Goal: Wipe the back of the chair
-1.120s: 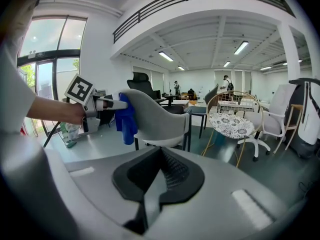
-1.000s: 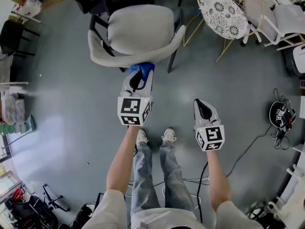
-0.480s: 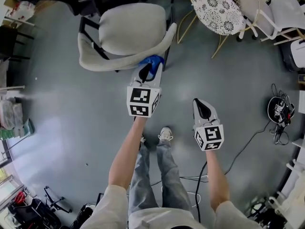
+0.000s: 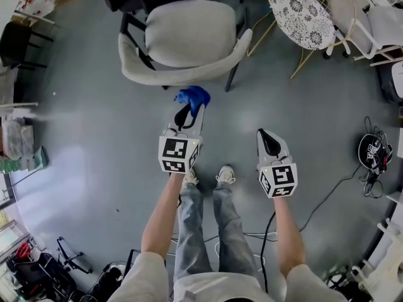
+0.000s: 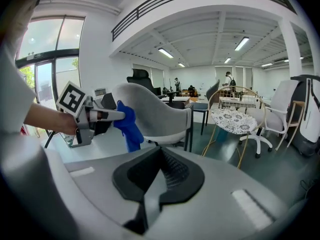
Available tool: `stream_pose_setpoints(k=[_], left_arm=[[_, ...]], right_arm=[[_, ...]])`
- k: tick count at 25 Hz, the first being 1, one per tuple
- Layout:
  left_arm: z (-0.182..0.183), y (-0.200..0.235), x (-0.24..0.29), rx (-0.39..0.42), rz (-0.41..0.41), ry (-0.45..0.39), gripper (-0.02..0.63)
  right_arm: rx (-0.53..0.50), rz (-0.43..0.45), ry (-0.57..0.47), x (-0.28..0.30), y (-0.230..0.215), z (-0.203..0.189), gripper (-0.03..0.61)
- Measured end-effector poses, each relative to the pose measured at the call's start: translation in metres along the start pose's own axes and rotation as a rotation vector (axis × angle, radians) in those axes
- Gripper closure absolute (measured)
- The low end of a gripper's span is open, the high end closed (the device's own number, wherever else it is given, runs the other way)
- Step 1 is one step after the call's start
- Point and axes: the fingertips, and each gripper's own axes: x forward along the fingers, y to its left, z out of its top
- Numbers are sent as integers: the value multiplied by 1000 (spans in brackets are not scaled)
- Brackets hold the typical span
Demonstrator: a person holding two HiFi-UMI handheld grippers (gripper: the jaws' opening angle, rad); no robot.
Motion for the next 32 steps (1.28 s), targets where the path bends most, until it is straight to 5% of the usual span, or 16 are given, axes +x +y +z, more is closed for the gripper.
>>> stream_pose_setpoints(k=[9, 16, 32], left_arm=[[-37, 137, -74, -16, 227, 38, 525], [-18, 192, -54, 33, 264, 37, 525], [-4, 160, -27, 46, 230, 13, 525]], right_arm=[[-51, 76, 9, 30, 54, 9, 577], [-70, 93, 25, 39, 73, 10, 577], [-53, 67, 42, 29, 54, -4, 577]])
